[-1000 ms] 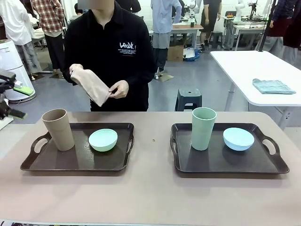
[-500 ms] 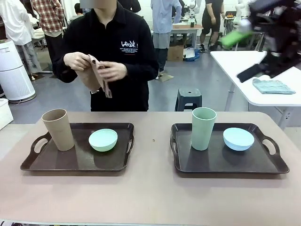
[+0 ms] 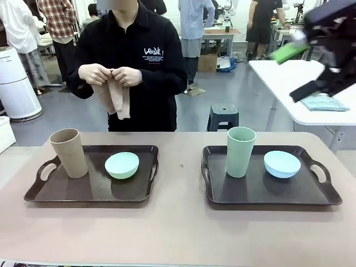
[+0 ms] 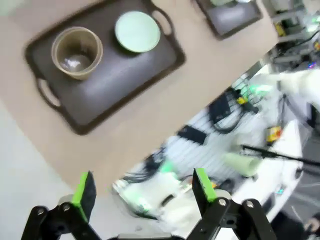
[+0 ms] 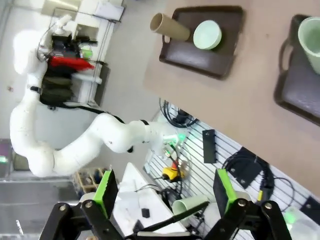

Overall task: Set up a tray with a mat and arrange the tableware.
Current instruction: Pick up the Picnic Bowl and Reusable plastic cup from the Handle tray in front of the human's position and hold them in the air.

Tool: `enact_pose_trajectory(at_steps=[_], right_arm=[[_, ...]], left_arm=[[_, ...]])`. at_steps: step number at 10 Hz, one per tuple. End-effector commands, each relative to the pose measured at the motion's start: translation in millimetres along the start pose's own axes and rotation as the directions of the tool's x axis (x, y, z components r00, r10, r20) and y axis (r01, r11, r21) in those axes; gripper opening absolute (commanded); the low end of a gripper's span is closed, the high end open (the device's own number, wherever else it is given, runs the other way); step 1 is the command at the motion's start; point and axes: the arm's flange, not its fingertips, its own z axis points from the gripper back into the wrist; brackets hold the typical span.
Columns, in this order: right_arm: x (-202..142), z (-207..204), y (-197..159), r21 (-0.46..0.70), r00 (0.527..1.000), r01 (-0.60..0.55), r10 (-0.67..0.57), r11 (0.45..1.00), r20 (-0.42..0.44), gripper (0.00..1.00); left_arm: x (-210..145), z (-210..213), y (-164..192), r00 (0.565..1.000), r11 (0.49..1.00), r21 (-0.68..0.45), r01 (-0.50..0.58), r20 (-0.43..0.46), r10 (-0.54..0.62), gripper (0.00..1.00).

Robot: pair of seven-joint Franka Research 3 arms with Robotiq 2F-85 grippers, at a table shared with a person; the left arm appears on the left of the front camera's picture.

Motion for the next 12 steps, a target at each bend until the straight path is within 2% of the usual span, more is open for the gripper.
enact_pose_trajectory(at_steps=[1, 2, 3, 4, 5, 7, 8, 9, 10, 11, 12], right_arm=[[27, -76, 49, -0.11, 0.994, -0.08, 0.071, 0.991, -0.084, 1.0], [38, -114, 64, -0.153, 0.989, -0.099, 0.079, 0.983, -0.129, 1.0], [52, -143, 73, -0.141, 0.987, -0.105, 0.086, 0.984, -0.133, 1.0], [69, -165, 76, -0.109, 0.987, -0.093, 0.077, 0.99, -0.139, 1.0], [15, -131, 74, -0.13, 0.984, -0.137, 0.12, 0.982, -0.132, 1.0], [15, -131, 74, -0.13, 0.984, -0.137, 0.12, 0.982, -0.132, 1.0], [36, -158, 76, -0.124, 0.979, -0.154, 0.135, 0.98, -0.151, 1.0], [48, -184, 77, -0.22, 0.98, -0.151, 0.116, 0.964, -0.162, 1.0], [58, -222, 83, -0.275, 0.975, -0.167, 0.116, 0.947, -0.191, 1.0], [66, -252, 88, -0.334, 0.971, -0.187, 0.121, 0.924, -0.208, 1.0], [75, -274, 94, -0.374, 0.967, -0.221, 0.151, 0.901, -0.207, 1.0]], left_arm=[[24, 10, 62, 0.96, 0.955, 0.135, 0.263, 0.064, -0.273, 1.0], [34, 0, 95, 0.93, 0.93, 0.103, 0.352, 0.078, -0.36, 1.0], [46, -15, 122, 0.927, 0.935, 0.037, 0.354, 0.118, -0.355, 1.0], [56, -28, 142, 0.949, 0.946, -0.116, 0.303, 0.131, -0.288, 1.0], [36, -7, 95, 0.942, 0.935, 0.14, 0.325, 0.039, -0.333, 1.0], [36, -7, 95, 0.942, 0.935, 0.14, 0.325, 0.039, -0.333, 1.0], [44, -26, 126, 0.938, 0.939, 0.086, 0.332, 0.075, -0.338, 1.0], [50, -27, 138, 0.886, 0.894, 0.03, 0.448, 0.121, -0.448, 1.0], [60, -40, 154, 0.844, 0.845, -0.06, 0.532, 0.121, -0.523, 1.0], [67, -52, 162, 0.819, 0.812, -0.114, 0.572, 0.135, -0.558, 1.0], [72, -68, 165, 0.746, 0.736, -0.125, 0.665, 0.143, -0.65, 1.0]])
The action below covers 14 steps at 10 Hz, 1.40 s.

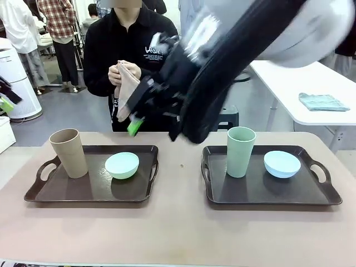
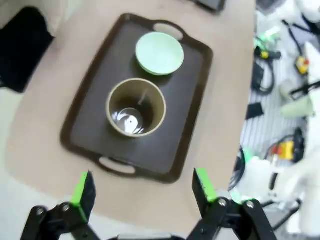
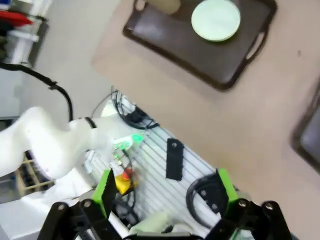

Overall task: Set up a tray with a mat and arrange the tableware.
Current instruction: Pick up the Picnic Bowl and Reusable plastic cup from the Handle tray in front of the human's position and hold them in the air.

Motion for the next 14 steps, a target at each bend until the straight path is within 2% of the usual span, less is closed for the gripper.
enact_pose_trajectory(at_steps=[1, 2, 3, 4, 9, 10, 12, 14], right_arm=[[45, -28, 21, -0.177, 0.996, -0.045, 0.058, 0.983, 0.068, 1.0], [54, -43, 24, -0.211, 0.992, -0.061, 0.082, 0.976, 0.094, 1.0], [56, -44, 25, -0.12, 0.992, -0.076, 0.087, 0.99, 0.094, 1.0], [31, -36, 19, -0.13, 0.994, -0.082, 0.091, 0.988, 0.058, 1.0], [31, -36, 19, -0.13, 0.994, -0.082, 0.091, 0.988, 0.058, 1.0], [40, -36, 22, -0.125, 0.992, -0.106, 0.114, 0.986, 0.061, 1.0], [39, -53, 20, -0.181, 0.992, 0.023, 0.0, 0.983, 0.128, 1.0], [48, -74, 12, -0.317, 0.974, 0.167, -0.106, 0.934, 0.201, 1.0]], left_arm=[[-5, -13, 22, 0.972, 0.965, -0.123, 0.233, 0.004, -0.235, 1.0], [-6, -33, 26, 0.961, 0.945, -0.174, 0.276, 0.025, -0.276, 1.0], [-5, -40, 20, 0.955, 0.934, -0.196, 0.298, 0.052, -0.293, 1.0], [-4, -37, 19, 0.978, 0.971, -0.123, 0.206, 0.007, -0.207, 1.0], [-4, -37, 19, 0.978, 0.971, -0.123, 0.206, 0.007, -0.207, 1.0], [-10, -38, 20, 0.975, 0.965, -0.14, 0.22, 0.008, -0.221, 1.0], [-40, -29, 20, 0.926, 0.91, -0.174, 0.377, 0.085, -0.367, 1.0], [-80, -21, 29, 0.878, 0.869, -0.152, 0.47, 0.18, -0.443, 1.0]])
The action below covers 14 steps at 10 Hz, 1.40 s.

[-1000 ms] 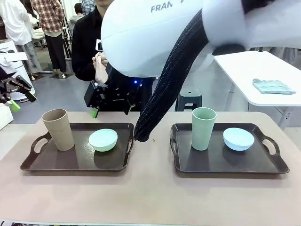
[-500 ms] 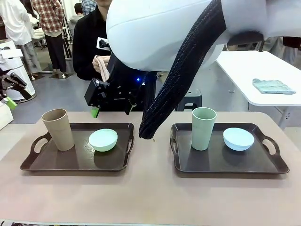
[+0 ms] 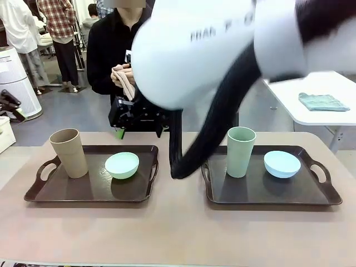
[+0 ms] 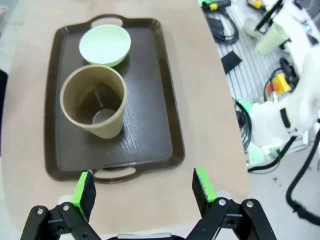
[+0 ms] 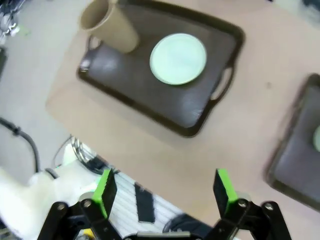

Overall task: Set up a tray with a mat and arrange the tableware.
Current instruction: Pick up the Picnic Bowl and Reusable plastic cup from the Handle tray in front of the human's position and hold them in the air.

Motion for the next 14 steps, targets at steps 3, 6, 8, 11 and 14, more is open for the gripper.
enact_pose_trajectory(at_steps=[3, 6, 8, 11, 14], right_arm=[[29, -77, 35, -0.232, 0.985, 0.172, -0.174, 0.957, 0.01, 1.0], [54, -120, 43, -0.081, 0.952, 0.259, -0.269, 0.962, -0.144, 1.0], [28, -116, 26, -0.158, 0.969, 0.214, -0.23, 0.964, -0.089, 1.0], [28, -116, 26, -0.158, 0.969, 0.214, -0.23, 0.964, -0.089, 1.0], [42, -144, 18, -0.135, 0.971, 0.192, -0.208, 0.972, -0.117, 1.0]], left_arm=[[-69, -13, 15, 0.967, 0.985, -0.012, 0.171, 0.193, -0.166, 1.0], [-87, -46, 27, 0.933, 0.968, -0.009, 0.252, 0.27, -0.24, 1.0], [-82, -42, 14, 0.961, 0.981, -0.01, 0.192, 0.205, -0.186, 1.0], [-82, -42, 14, 0.961, 0.981, -0.01, 0.192, 0.205, -0.186, 1.0], [-81, -70, 42, 0.977, 0.99, 0.135, 0.05, 0.197, -0.076, 1.0]])
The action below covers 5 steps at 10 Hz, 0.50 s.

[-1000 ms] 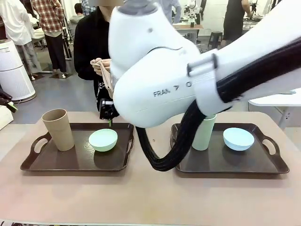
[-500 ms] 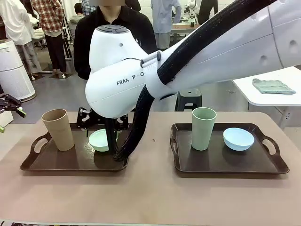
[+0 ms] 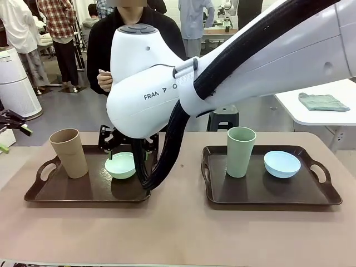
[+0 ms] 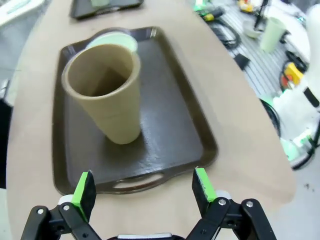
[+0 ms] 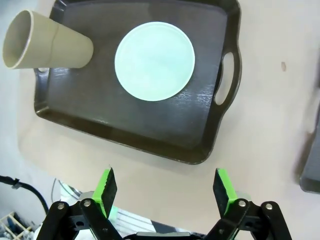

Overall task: Set up a tray with a mat and arrange the tableware.
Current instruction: Pick up the Picnic Bowl and Reusable plastic cup from the Handle tray in front of the human's position and hold them in the air.

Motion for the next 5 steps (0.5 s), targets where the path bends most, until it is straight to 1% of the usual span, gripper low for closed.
enact_pose_trajectory(at_steps=[1, 2, 3, 4, 5], right_arm=[[11, -24, -3, -0.009, 1.0, -0.011, 0.011, 1.0, 0.002, 1.0], [13, -29, -3, -0.016, 1.0, -0.013, 0.013, 1.0, -0.004, 1.0], [16, -33, -2, -0.022, 1.0, -0.015, 0.015, 1.0, -0.007, 1.0], [22, -38, 0, -0.035, 1.0, -0.014, 0.014, 0.999, -0.002, 1.0], [29, -42, 2, 0.016, 0.999, -0.036, 0.036, 0.999, 0.002, 1.0]], left_arm=[[4, -35, 13, 0.994, 0.984, 0.162, -0.074, -0.064, 0.085, 1.0], [2, -42, 12, 0.992, 0.98, 0.18, -0.085, -0.078, 0.1, 1.0], [-1, -47, 10, 0.992, 0.985, 0.147, -0.091, -0.071, 0.102, 1.0], [-6, -50, 11, 0.992, 0.986, 0.124, -0.113, -0.041, 0.119, 1.0], [-4, -52, 12, 0.986, 0.989, 0.028, -0.146, 0.081, 0.143, 1.0]])
